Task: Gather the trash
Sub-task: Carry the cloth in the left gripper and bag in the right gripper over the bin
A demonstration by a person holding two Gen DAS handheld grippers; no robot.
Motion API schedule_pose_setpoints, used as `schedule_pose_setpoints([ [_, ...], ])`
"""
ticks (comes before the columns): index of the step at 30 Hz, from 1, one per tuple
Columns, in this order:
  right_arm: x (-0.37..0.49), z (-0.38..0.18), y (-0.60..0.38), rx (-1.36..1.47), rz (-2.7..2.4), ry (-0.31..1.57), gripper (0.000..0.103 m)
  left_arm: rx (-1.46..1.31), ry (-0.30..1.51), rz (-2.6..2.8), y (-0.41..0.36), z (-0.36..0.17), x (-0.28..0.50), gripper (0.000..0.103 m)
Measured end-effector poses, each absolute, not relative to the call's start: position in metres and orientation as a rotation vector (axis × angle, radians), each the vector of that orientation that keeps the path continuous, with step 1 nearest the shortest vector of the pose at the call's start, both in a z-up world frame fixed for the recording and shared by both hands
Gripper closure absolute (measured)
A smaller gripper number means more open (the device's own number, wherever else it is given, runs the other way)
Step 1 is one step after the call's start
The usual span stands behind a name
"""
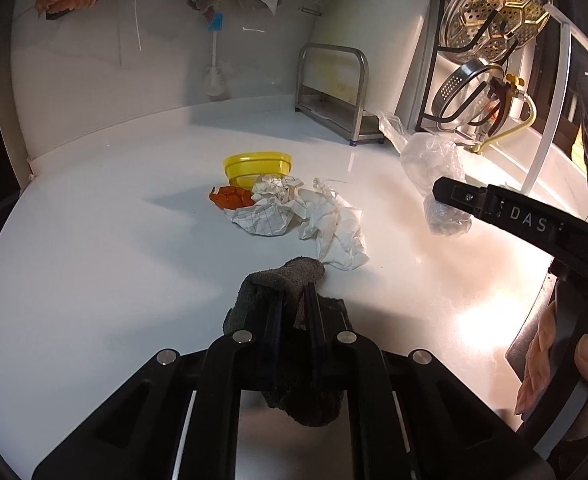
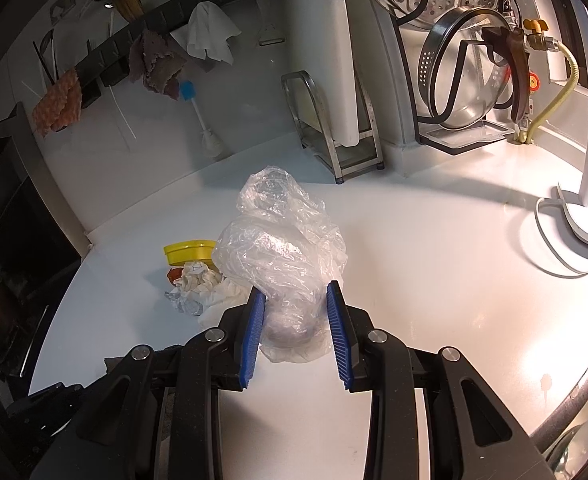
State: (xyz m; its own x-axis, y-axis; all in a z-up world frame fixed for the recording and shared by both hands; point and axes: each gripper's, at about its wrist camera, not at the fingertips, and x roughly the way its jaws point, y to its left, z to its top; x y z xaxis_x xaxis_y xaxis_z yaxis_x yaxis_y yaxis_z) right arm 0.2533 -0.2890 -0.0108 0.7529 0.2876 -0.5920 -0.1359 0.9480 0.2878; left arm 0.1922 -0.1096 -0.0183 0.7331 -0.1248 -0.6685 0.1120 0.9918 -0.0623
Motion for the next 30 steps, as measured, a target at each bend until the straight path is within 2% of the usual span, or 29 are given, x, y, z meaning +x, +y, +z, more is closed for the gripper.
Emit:
schedule_pose_setpoints([
  [15,0.23,-0.001,-0.277,0.198,0.235,0.659,0.072,0.001,0.657,-0.136,-0.093,0.01,0.169,0.093],
  [30,0.098,0.009,-0.247,0.245,0.188,0.647,0.073,0.021,0.624,-0.2,-0.053,0.037,0.097,0.093],
])
